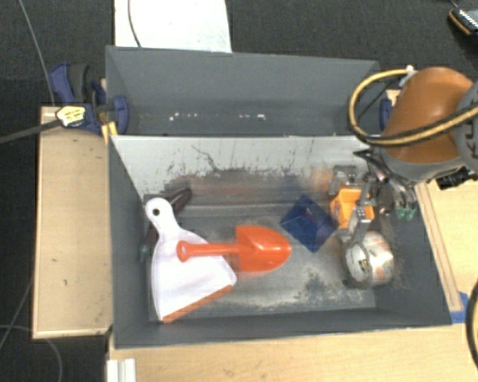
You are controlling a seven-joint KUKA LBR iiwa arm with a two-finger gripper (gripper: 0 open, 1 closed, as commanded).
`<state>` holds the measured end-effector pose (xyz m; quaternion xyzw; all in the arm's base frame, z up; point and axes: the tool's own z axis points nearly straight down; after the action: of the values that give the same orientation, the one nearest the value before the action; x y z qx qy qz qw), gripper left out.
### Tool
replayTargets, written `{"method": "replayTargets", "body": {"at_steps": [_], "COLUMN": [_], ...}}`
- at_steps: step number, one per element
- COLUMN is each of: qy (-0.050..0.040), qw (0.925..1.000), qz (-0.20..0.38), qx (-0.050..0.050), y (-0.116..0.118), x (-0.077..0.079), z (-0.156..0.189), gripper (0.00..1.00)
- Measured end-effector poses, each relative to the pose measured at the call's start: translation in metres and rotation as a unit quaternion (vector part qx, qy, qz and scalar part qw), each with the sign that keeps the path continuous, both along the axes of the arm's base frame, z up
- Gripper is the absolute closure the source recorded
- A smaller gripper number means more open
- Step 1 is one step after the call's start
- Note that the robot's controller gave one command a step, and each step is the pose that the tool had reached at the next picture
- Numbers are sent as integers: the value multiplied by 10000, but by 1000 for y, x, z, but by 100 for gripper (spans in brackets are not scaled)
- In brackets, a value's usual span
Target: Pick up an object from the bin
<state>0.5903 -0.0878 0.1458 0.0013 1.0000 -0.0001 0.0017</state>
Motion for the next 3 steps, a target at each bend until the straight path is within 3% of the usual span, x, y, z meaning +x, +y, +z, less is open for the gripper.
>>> {"method": "replayTargets", "body": {"at_steps": [1, 2, 3], "qy": [24, -15, 28], "qw": [9866, 9846, 9607], "qz": [-1629, -1751, -2777], "qx": [15, 6, 5], "y": [45, 57, 60], "x": [-11, -4, -23], "z": [-77, -32, -45], "gripper": [0, 0, 0]}}
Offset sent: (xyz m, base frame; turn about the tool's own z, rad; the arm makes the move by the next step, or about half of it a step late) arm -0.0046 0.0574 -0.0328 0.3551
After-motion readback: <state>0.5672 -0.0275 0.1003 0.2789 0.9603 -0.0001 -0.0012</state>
